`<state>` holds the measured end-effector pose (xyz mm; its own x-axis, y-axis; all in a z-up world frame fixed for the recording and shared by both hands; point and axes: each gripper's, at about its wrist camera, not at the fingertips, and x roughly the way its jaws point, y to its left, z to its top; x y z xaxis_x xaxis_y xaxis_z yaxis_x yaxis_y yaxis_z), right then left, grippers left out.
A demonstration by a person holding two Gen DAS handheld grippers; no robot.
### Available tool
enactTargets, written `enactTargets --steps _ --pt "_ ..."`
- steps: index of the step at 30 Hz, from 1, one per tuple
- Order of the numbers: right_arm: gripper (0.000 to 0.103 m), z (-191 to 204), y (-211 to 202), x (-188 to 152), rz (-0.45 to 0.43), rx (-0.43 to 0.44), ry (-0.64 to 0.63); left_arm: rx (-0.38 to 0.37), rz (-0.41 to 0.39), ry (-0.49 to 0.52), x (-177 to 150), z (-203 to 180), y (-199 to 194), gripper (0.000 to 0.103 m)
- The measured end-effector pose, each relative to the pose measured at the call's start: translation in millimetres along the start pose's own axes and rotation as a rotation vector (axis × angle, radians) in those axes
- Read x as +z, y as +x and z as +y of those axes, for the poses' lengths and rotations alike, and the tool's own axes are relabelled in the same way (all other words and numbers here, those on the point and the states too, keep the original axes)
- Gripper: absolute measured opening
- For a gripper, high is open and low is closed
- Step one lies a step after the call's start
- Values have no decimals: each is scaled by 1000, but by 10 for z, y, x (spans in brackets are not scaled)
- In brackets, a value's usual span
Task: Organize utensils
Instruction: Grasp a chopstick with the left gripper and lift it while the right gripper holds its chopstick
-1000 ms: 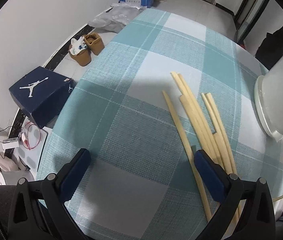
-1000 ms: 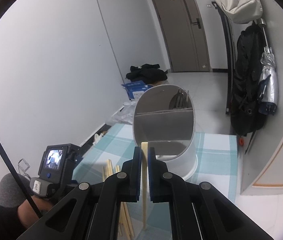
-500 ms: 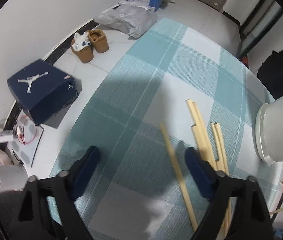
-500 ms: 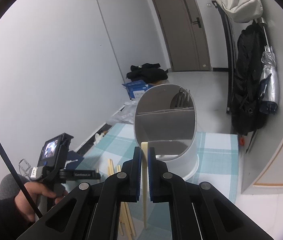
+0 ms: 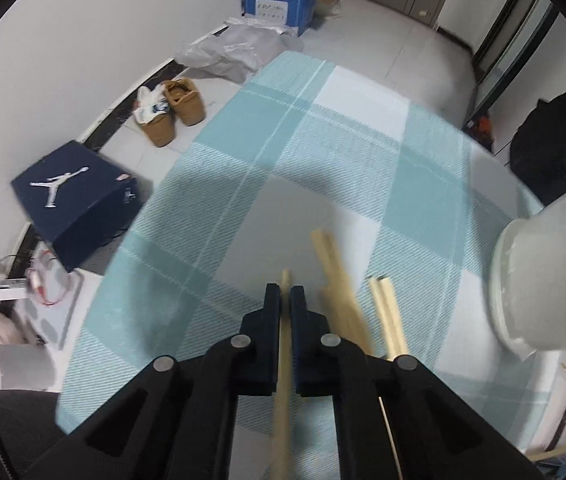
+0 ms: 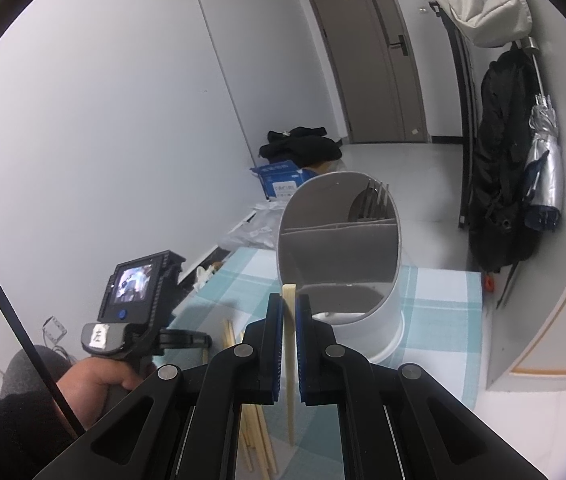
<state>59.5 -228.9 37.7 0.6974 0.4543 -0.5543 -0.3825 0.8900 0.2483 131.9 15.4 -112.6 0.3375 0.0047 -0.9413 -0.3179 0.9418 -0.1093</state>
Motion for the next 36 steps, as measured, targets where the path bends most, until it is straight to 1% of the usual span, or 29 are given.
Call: enactTargets --steps 4,6,11,12,13,15,19,21,26,36 --pt "5 10 -13 -15 -6 -3 -8 -62 -41 -8 2 26 -71 2" --pt "5 9 -23 -22 -9 -4 -7 -76 -76 -4 15 24 -171 2" --pt "5 9 -36 -34 -18 -10 -5 -175 -249 14 -4 32 -681 1" --pt "5 19 -40 -40 -21 -13 -8 -185 -273 20 -15 19 -741 1" --pt "5 27 -42 -43 -23 -15 -10 -199 -316 32 -54 26 -869 1" --pt "5 57 -52 -51 -27 -24 -21 -222 -378 41 -133 28 -1033 1" --pt "5 127 -84 -83 -39 -43 -43 -268 -468 78 -290 -7 -1268 1" --pt "5 159 -94 -95 -44 -54 -55 -272 -513 115 -367 -40 -1369 1" --pt "5 220 -116 -105 -48 -74 -66 -295 -521 165 -418 -46 -1401 1" --pt "5 220 -196 -103 -53 -124 -40 -314 -496 192 -501 -32 -1498 1"
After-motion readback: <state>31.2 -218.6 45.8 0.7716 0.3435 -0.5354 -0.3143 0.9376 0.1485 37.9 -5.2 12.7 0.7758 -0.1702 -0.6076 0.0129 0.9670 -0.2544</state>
